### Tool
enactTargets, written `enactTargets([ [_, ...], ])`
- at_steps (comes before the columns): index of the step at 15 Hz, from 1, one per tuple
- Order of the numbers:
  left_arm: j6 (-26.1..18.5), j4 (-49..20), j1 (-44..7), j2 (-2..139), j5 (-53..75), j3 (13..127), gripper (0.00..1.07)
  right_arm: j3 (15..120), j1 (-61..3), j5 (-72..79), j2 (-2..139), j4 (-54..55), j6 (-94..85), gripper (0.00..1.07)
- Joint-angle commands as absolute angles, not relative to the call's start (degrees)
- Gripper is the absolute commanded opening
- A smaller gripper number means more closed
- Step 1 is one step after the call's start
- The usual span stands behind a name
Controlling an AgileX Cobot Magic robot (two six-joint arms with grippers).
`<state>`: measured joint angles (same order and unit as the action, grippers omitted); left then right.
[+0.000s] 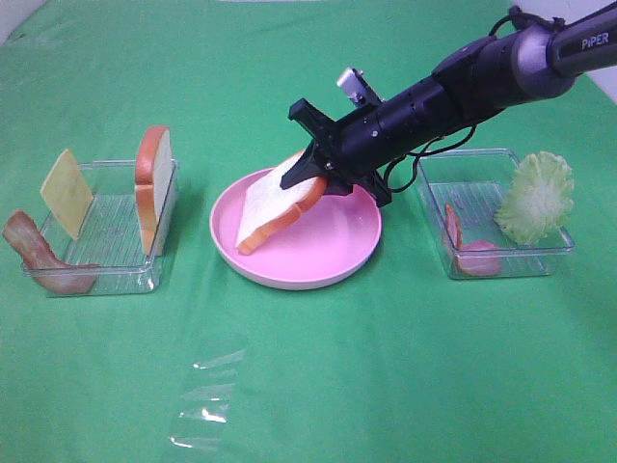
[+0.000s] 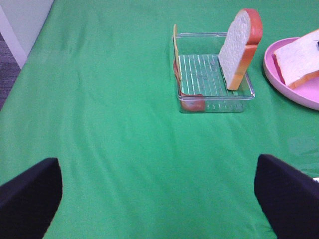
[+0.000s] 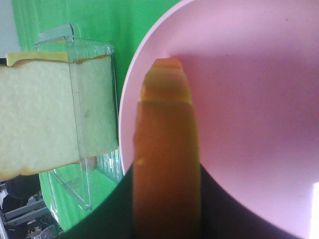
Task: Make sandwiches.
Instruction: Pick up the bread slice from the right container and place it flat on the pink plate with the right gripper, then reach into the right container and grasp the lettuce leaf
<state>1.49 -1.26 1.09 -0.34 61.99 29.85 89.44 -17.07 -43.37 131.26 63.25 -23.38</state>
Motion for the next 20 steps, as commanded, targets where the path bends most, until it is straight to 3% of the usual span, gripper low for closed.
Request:
enactTargets([
  [1, 1.3, -1.1, 1.1, -1.5, 61.7, 29.7, 1.00, 89.9, -17.0, -43.8, 131.2, 63.4, -24.5, 0.06],
  [2, 1.3, -1.1, 1.1, -1.5, 61.7, 29.7, 1.00, 89.9, -17.0, -43.9, 131.2, 63.4, -24.5, 0.09],
  [6, 1.3, -1.1, 1.1, -1.5, 61.7, 29.7, 1.00, 89.9, -17.0, -44.5, 131.0, 61.1, -24.5, 0.56],
  [8, 1.3, -1.1, 1.1, -1.5, 61.7, 29.7, 1.00, 90.1, -17.0, -44.5, 129.8, 59.0, -22.9, 0.73],
  [12, 1.2, -1.1, 1.1, -1.5, 61.7, 29.7, 1.00, 92.1, -17.0, -44.5, 125.9, 43.3, -14.8, 0.75],
  [13, 1.2, -1.1, 1.1, -1.5, 61.7, 29.7, 1.00, 92.8, -17.0, -45.8, 122.6, 32.7, -8.2, 0.75],
  [16, 1.2, -1.1, 1.1, -1.5, 61.7, 29.7, 1.00, 92.9, -17.0, -46.5, 117.7, 20.5, -2.2, 0.78],
  [20, 1.2, -1.1, 1.1, -1.5, 61.7, 29.7, 1.00, 92.9, -17.0, -56.2, 110.9, -0.4, 7.4, 0.83],
])
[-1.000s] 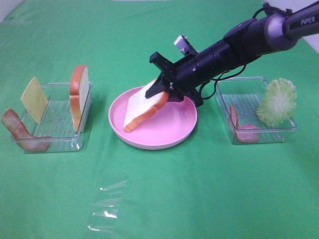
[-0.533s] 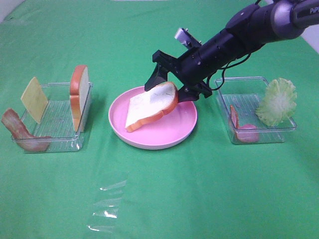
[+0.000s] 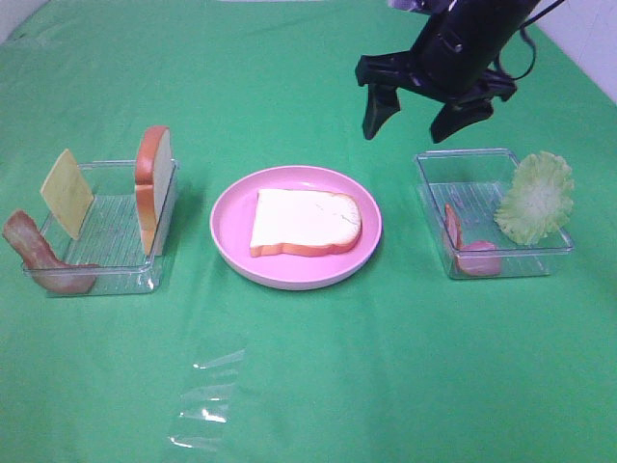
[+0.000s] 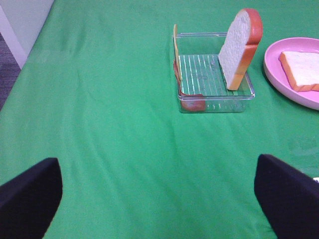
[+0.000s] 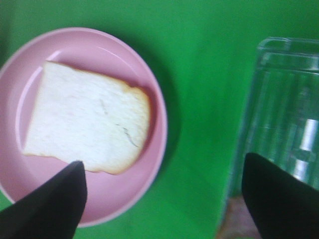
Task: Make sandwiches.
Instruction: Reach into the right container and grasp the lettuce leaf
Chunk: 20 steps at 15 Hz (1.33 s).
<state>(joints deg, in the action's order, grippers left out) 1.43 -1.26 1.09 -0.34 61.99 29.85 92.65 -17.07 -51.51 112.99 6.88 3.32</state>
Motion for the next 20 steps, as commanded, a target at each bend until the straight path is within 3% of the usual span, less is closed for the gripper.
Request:
enactTargets([
  [1, 1.2, -1.1, 1.1, -1.5, 61.7, 29.7, 1.00, 92.9, -16.2, -58.9, 109.8, -4.1, 9.3, 0.83],
  [9, 1.2, -1.0, 1.1, -1.5, 61.7, 29.7, 1.00, 92.9, 0.3, -61.0, 110.7, 0.5, 4.9, 0.83],
  [17, 1.2, -1.0, 1.1, -1.5, 61.7, 29.7, 1.00, 92.9, 3.1, -59.0, 120.1, 1.3, 4.9, 0.80],
  [20, 1.2, -0.9, 1.1, -1.5, 61.7, 29.7, 1.00, 92.9, 3.0, -58.7, 121.5, 2.6, 4.9, 0.70],
])
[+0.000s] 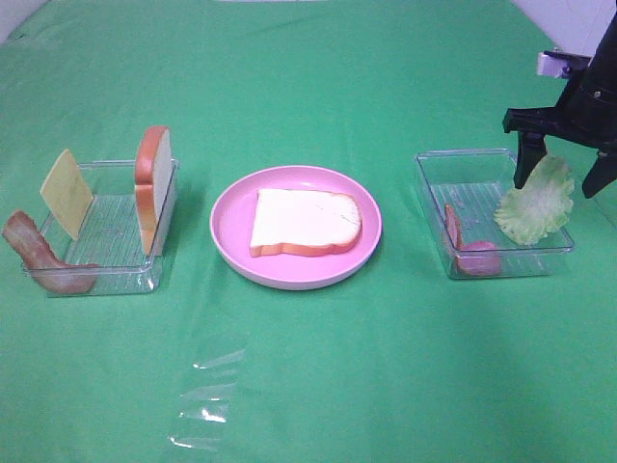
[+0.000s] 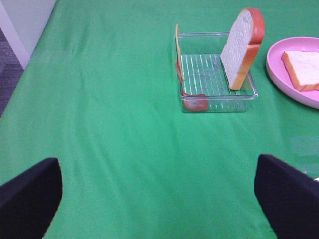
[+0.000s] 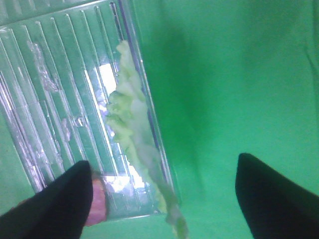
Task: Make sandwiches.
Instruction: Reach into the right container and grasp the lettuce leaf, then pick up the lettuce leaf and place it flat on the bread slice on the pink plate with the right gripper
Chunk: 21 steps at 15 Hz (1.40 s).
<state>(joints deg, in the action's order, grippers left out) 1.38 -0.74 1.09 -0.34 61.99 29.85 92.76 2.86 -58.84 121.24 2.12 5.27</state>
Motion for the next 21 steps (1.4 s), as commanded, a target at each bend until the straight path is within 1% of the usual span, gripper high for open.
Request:
enactTargets([
  [1, 1.2, -0.8, 1.1, -1.5, 61.7, 29.7, 1.00, 92.9, 3.0, -58.3, 121.5, 2.6, 5.0, 0.65],
  [3, 1.2, -0.8, 1.1, -1.5, 61.7, 29.7, 1.00, 92.9, 3.0, -58.0, 121.5, 2.6, 5.0, 0.56],
  [4, 1.2, -0.8, 1.1, -1.5, 61.7, 29.7, 1.00, 92.9, 3.0, -58.0, 121.5, 2.6, 5.1, 0.53],
  [5, 1.2, -0.8, 1.1, -1.5, 61.7, 29.7, 1.00, 92.9, 3.0, -58.0, 121.5, 2.6, 5.1, 0.47],
  [11, 1.2, -0.8, 1.1, -1.5, 61.7, 29.7, 1.00, 92.9, 3.0, -58.0, 121.5, 2.5, 5.0, 0.47],
  [12, 1.2, -0.8, 1.1, -1.5, 61.7, 29.7, 1.00, 92.9, 3.0, -58.0, 121.5, 2.4, 5.0, 0.46],
  [13, 1.2, -0.8, 1.1, -1.5, 61.7, 29.7, 1.00, 92.9, 3.0, -57.8, 121.5, 2.4, 5.1, 0.36],
  [14, 1.2, -0.8, 1.1, -1.5, 61.7, 29.7, 1.00, 92.9, 3.0, -57.5, 121.5, 2.1, 5.1, 0.13],
  [15, 1.2, -0.8, 1.1, -1.5, 61.7, 29.7, 1.00, 92.9, 3.0, -57.5, 121.5, 1.8, 5.1, 0.00],
  [19, 1.2, -0.8, 1.1, -1.5, 61.7, 29.7, 1.00, 92.9, 3.0, -58.1, 121.1, 1.9, 5.2, 0.00],
  [21, 1.2, -0.8, 1.1, -1.5, 61.7, 29.7, 1.00, 92.9, 3.0, -58.8, 116.8, 5.0, 5.1, 0.00],
])
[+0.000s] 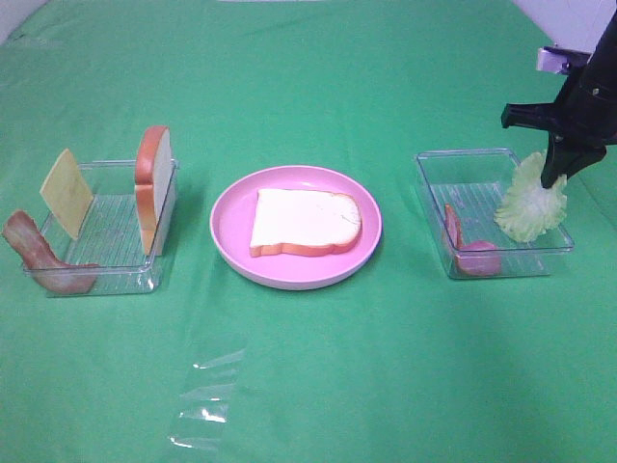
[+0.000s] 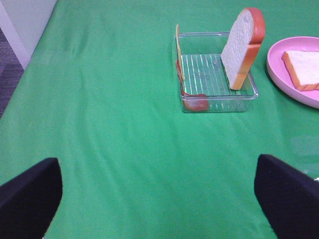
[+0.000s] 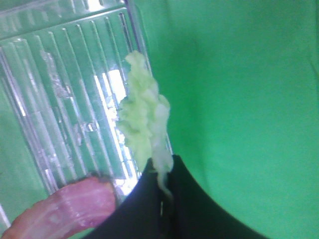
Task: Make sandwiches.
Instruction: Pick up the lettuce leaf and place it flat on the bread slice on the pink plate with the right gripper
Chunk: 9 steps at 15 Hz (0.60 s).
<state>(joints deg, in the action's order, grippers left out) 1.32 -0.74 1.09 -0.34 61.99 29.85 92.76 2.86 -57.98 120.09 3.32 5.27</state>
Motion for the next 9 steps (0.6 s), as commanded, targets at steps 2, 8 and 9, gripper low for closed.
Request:
enactTargets([
  [2, 1.2, -0.8, 1.1, -1.5, 61.7, 29.7, 1.00, 92.9, 3.0, -58.8, 113.2, 7.0, 4.8, 0.00],
  [8, 1.2, -0.8, 1.1, -1.5, 61.7, 29.7, 1.00, 92.8, 1.0, -59.5, 106.5, 38.0, -11.1, 0.00],
  [9, 1.2, -0.8, 1.1, -1.5, 61.7, 29.7, 1.00, 92.8, -1.4, -59.1, 107.0, 43.1, -14.1, 0.00],
])
